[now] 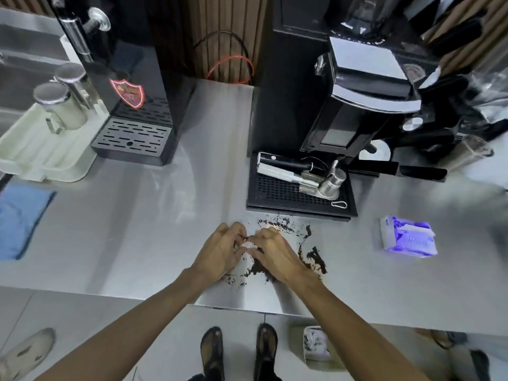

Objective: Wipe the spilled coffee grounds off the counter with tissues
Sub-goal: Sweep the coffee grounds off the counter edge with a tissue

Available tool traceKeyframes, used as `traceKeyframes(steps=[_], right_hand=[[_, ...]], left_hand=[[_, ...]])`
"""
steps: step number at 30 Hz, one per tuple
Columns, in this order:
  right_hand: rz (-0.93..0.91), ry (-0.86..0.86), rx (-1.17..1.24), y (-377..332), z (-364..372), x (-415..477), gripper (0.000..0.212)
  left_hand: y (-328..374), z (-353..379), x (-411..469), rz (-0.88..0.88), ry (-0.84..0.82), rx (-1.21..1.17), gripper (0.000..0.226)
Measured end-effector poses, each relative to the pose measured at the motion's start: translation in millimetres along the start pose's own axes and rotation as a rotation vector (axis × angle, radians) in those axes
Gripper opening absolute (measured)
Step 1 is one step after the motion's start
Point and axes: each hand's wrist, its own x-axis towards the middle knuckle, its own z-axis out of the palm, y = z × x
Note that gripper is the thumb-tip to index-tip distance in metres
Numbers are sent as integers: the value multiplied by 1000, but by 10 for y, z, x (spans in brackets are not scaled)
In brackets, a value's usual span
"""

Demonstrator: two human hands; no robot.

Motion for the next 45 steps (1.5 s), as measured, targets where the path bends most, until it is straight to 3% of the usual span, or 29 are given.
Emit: traceKeyframes(steps=[8, 15, 21, 24, 26, 31, 35, 38, 41, 45], right_hand=[[11, 47, -167, -56, 81, -79, 27], [21, 140, -56, 59, -157, -263, 30], [82, 243, -78, 430, -396, -829, 21], [19, 349, -180, 561, -604, -1271, 9], [17, 388, -209, 666, -697, -1602, 18], [306, 351, -145, 1191, -610, -2483, 15], [346, 341, -230, 1318, -640, -3127, 3], [426, 397, -153, 1463, -513, -3550, 2], [526, 379, -101, 1719, -220, -3857, 15], [634, 371, -53, 2124, 483, -4106, 27]], left_hand=[[72, -10, -62, 61, 14, -17, 33], [298, 84, -17, 128, 27, -72, 33], [867, 379, 19, 216, -60, -122, 33], [1262, 607, -17, 252, -123, -169, 32], [1559, 790, -71, 314, -135, -127, 33], [2171, 1400, -266, 396, -223, -96, 26], [2571, 1910, -498, 457, -291, -123, 18], [2776, 2303, -651, 483, -338, -124, 24], [2821, 2724, -768, 492, -401, -95, 31], [2517, 3485, -809, 503, -469, -75, 12]])
